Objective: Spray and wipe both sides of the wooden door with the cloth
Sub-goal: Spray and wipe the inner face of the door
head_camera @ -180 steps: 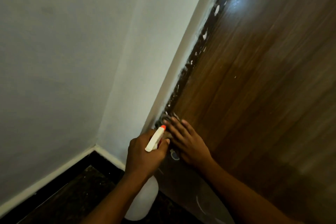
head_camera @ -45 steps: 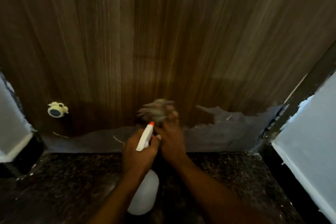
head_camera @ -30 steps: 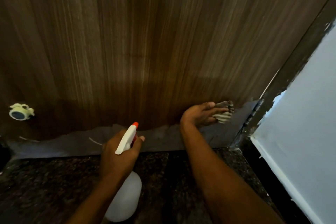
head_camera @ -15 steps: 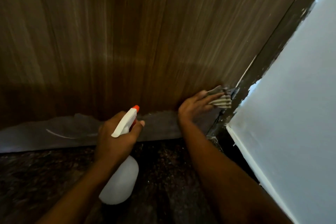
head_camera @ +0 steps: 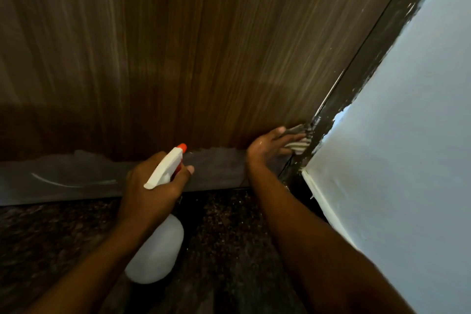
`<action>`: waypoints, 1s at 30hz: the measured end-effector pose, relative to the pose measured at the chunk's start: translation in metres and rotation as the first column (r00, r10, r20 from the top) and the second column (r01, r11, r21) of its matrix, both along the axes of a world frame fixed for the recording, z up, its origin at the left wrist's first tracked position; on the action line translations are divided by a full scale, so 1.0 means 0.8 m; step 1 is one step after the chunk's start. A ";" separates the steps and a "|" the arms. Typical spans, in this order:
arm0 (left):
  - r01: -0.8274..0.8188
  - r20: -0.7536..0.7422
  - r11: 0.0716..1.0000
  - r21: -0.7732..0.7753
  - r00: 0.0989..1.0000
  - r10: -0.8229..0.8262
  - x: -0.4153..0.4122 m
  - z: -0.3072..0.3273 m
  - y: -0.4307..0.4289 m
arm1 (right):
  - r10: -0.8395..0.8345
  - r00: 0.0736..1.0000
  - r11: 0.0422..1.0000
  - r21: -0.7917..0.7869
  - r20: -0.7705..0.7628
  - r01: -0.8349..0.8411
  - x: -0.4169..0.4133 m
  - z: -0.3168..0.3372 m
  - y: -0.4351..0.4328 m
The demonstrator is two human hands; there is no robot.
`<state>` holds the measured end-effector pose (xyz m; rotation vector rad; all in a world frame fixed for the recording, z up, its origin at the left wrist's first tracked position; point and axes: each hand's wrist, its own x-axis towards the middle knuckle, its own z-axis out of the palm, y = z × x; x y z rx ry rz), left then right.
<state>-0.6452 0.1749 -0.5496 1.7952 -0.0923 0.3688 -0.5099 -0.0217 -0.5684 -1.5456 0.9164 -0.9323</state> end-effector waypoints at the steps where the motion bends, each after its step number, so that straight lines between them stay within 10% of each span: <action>1: -0.002 -0.013 1.000 -0.006 1.000 0.002 -0.002 -0.002 -0.001 | -0.010 0.999 0.997 0.079 0.031 0.008 0.008 0.015 -0.007; 7: -0.006 -0.012 0.999 0.035 1.000 0.007 -0.003 -0.011 -0.023 | 0.156 0.981 0.868 -0.489 0.114 -0.081 -0.018 0.001 0.006; 12: -0.008 -0.011 0.999 0.047 1.000 0.009 -0.002 -0.018 -0.043 | 0.221 0.915 0.890 -0.314 -0.336 -0.330 -0.030 -0.074 -0.033; 17: -0.025 -0.035 0.995 0.095 0.999 0.029 -0.007 -0.021 -0.049 | 0.123 0.989 0.980 -0.146 -0.079 -0.133 -0.013 -0.012 -0.031; 20: -0.027 -0.037 0.992 0.121 0.999 0.032 -0.007 -0.021 -0.063 | 0.120 0.991 0.894 -0.440 0.051 -0.086 -0.016 0.026 -0.033; 26: -0.050 -0.106 0.991 0.121 0.992 0.063 -0.012 -0.005 -0.115 | 0.238 0.890 0.899 -0.259 -0.388 -0.353 -0.051 -0.099 -0.046; 30: 0.008 -0.117 0.997 0.078 0.993 0.001 -0.013 -0.023 -0.120 | 0.399 0.862 0.911 0.032 -0.314 -0.410 -0.046 -0.100 -0.054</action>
